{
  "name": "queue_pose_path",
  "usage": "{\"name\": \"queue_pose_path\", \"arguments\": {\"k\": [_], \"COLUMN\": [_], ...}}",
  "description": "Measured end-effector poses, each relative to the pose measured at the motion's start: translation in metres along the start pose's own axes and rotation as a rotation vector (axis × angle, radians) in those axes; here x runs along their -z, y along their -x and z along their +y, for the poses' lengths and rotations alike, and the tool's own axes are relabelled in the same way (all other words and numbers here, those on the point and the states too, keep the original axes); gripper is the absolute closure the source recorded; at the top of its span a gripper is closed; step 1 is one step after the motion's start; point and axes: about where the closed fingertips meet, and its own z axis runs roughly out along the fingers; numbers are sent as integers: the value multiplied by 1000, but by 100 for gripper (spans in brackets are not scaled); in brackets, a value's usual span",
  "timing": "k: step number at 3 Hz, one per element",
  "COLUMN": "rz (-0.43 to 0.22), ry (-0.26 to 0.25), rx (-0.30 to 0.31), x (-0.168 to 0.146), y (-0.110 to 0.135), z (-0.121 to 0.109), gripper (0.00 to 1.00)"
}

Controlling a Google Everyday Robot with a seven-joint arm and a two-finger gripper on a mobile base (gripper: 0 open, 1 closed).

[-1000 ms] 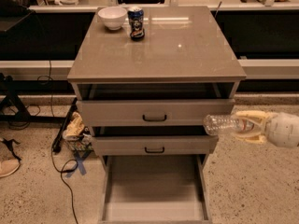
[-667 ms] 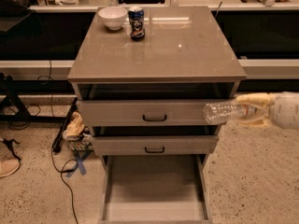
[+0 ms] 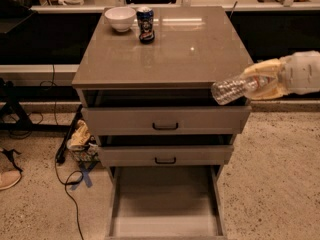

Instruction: Pick water bottle from bottom drawer and place on counter

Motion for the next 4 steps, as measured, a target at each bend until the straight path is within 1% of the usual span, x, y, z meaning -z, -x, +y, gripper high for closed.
{"name": "queue_pose_path", "arguments": {"k": [1, 2, 3, 4], "rz": [74, 74, 52, 19], "ry": [-44, -44, -123, -162], "rx": [-3, -3, -39, -95], "x": [-11, -11, -14, -15], "y": [-24, -24, -24, -22], "z": [-40, -40, -66, -98], "gripper": [100, 100, 100, 100]}}
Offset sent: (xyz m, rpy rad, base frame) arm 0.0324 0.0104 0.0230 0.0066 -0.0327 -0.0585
